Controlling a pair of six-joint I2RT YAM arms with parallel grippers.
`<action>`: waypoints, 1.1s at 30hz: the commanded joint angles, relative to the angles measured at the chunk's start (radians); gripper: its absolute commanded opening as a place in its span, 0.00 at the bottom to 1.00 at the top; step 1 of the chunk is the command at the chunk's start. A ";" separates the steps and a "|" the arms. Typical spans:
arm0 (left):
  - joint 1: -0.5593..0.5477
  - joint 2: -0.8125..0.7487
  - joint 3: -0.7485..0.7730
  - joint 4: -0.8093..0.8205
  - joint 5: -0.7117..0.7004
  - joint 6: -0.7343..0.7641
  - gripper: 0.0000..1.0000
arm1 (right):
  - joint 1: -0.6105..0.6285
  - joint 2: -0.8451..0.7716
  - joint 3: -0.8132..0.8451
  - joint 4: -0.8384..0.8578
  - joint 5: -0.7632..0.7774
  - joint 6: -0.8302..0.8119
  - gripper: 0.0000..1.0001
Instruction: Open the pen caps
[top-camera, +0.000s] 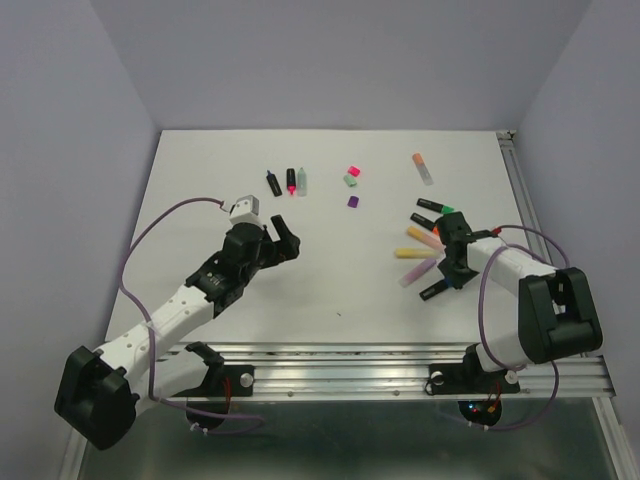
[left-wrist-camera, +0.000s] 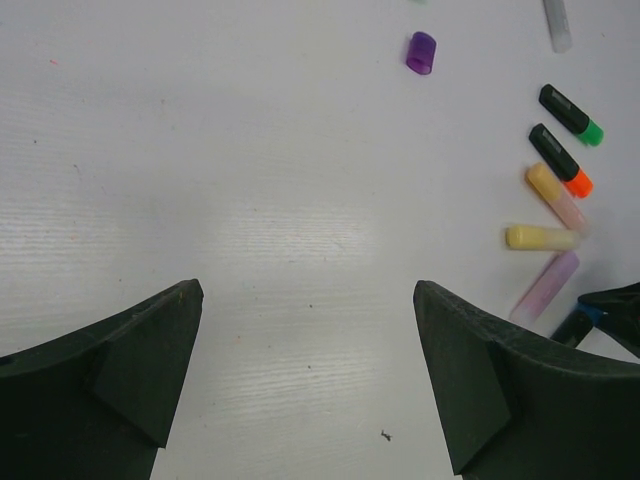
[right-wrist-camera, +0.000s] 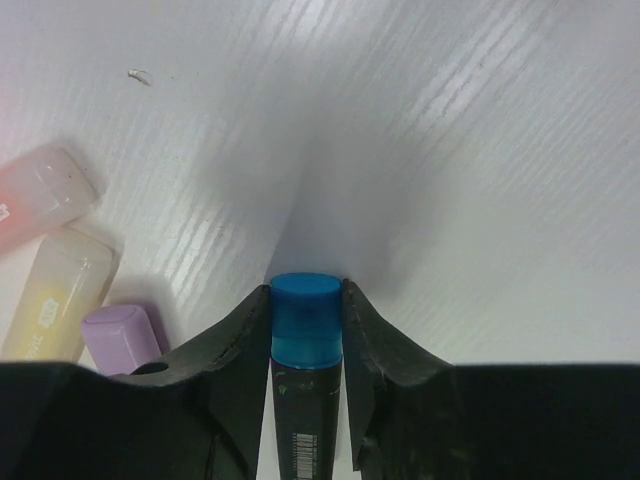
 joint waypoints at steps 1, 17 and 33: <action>-0.004 -0.043 -0.012 0.050 0.041 0.032 0.99 | -0.008 -0.066 -0.012 -0.120 0.056 0.029 0.06; -0.136 0.032 -0.027 0.424 0.618 0.060 0.99 | -0.002 -0.607 -0.149 0.361 -0.533 -0.531 0.01; -0.381 0.461 0.289 0.449 0.422 0.077 0.96 | 0.390 -0.451 -0.055 0.664 -0.299 -0.372 0.01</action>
